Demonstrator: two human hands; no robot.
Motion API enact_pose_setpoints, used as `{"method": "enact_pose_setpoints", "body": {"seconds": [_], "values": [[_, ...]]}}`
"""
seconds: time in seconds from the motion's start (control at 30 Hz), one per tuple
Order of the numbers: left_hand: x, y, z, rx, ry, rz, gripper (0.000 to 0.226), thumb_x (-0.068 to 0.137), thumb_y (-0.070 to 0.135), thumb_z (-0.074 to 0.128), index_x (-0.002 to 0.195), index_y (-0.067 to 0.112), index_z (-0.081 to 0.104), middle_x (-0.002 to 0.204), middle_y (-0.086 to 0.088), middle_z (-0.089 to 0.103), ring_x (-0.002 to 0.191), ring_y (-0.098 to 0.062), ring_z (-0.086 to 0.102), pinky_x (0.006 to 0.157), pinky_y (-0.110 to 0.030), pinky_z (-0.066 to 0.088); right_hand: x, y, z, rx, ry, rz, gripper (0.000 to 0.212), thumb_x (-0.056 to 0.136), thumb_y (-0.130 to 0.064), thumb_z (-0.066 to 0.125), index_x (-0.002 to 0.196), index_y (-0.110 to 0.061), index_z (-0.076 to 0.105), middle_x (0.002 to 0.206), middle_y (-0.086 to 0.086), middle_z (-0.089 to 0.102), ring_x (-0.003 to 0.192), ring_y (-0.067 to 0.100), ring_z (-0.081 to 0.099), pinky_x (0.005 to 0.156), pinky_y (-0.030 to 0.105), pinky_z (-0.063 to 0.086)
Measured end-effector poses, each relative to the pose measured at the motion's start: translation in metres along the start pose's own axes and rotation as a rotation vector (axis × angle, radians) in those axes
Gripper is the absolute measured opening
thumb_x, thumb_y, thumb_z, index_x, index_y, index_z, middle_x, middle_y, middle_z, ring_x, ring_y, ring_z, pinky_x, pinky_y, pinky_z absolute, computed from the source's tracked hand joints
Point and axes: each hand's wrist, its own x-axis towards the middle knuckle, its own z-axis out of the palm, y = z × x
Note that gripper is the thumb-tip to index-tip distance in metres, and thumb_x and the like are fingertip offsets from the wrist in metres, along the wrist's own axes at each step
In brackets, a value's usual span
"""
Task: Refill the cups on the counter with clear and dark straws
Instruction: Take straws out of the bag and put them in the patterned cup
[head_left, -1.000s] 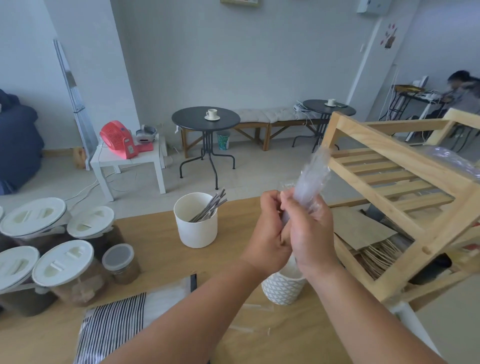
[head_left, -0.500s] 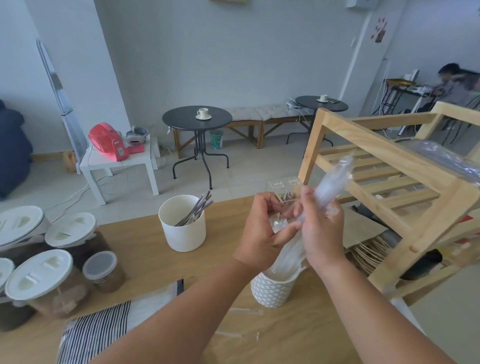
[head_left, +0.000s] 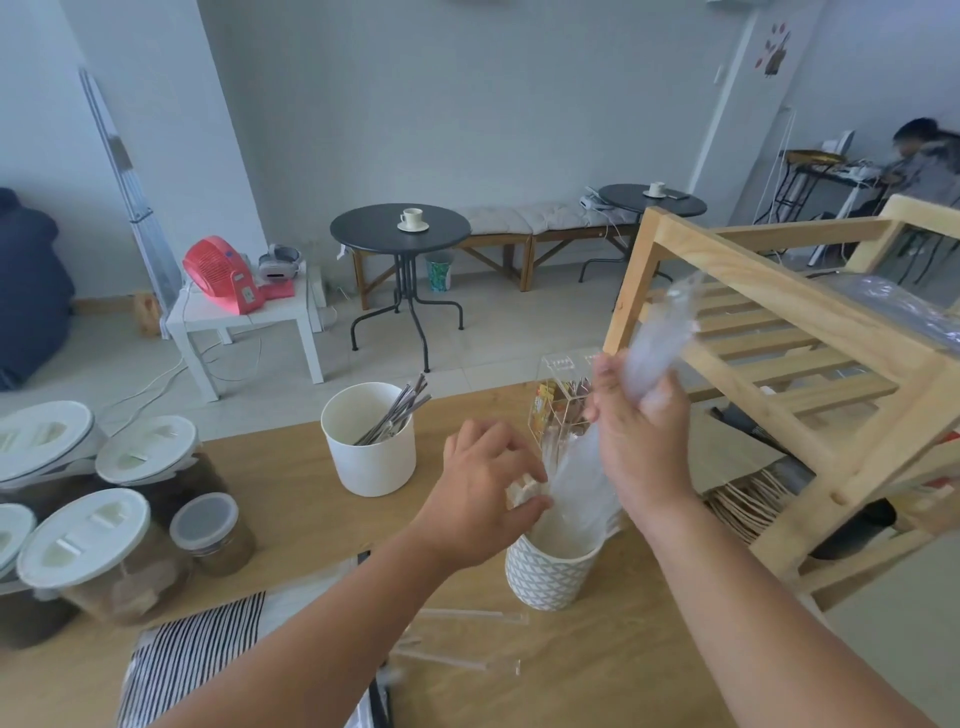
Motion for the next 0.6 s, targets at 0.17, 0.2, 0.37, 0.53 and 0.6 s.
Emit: {"method": "enact_pose_setpoints", "body": {"seconds": [0.17, 0.2, 0.37, 0.53, 0.6], "values": [[0.001, 0.004, -0.008, -0.404, -0.016, -0.162, 0.031, 0.089, 0.017, 0.059, 0.120, 0.019, 0.054, 0.119, 0.006, 0.055, 0.117, -0.018, 0.050, 0.101, -0.028, 0.040, -0.036, 0.035, 0.013, -0.071, -0.102, 0.107, 0.039, 0.102, -0.045, 0.071, 0.086, -0.009, 0.063, 0.071, 0.011, 0.066, 0.066, 0.026, 0.066, 0.066, 0.022, 0.055], [0.001, 0.008, -0.008, -0.543, -0.007, -0.266, 0.034, 0.093, 0.022, 0.055, 0.126, 0.019, 0.052, 0.126, 0.005, 0.055, 0.125, -0.013, 0.049, 0.104, -0.023, 0.038, -0.043, 0.040, 0.013, -0.071, -0.101, 0.140, 0.043, 0.100, -0.050, 0.070, 0.089, -0.009, 0.065, 0.074, 0.013, 0.068, 0.070, 0.029, 0.069, 0.068, 0.026, 0.058], [0.007, 0.028, 0.007, -0.867, 0.032, -0.444, 0.055, 0.097, 0.050, 0.046, 0.138, 0.015, 0.050, 0.137, 0.003, 0.057, 0.131, -0.001, 0.051, 0.106, -0.017, 0.041, -0.060, 0.051, 0.021, -0.140, -0.193, 0.284, 0.022, 0.094, -0.050, 0.078, 0.103, -0.030, 0.075, 0.094, 0.001, 0.081, 0.091, 0.017, 0.080, 0.078, 0.040, 0.064], [0.018, 0.033, 0.015, -0.910, 0.054, -0.463, 0.050, 0.102, 0.046, 0.043, 0.141, 0.014, 0.051, 0.137, 0.002, 0.060, 0.130, -0.005, 0.055, 0.104, -0.017, 0.043, -0.048, 0.037, 0.015, -0.185, -0.127, 0.247, 0.067, 0.080, -0.061, 0.083, 0.140, -0.047, 0.057, 0.123, -0.021, 0.074, 0.118, -0.002, 0.068, 0.094, 0.023, 0.056], [0.022, 0.030, 0.014, -0.896, 0.057, -0.479, 0.053, 0.102, 0.050, 0.040, 0.144, 0.019, 0.050, 0.145, 0.005, 0.056, 0.135, -0.001, 0.050, 0.110, -0.019, 0.041, -0.043, 0.034, 0.012, -0.170, -0.114, 0.191, 0.090, 0.080, -0.066, 0.082, 0.156, -0.043, 0.041, 0.129, -0.020, 0.069, 0.126, 0.001, 0.064, 0.103, 0.031, 0.053]]}}
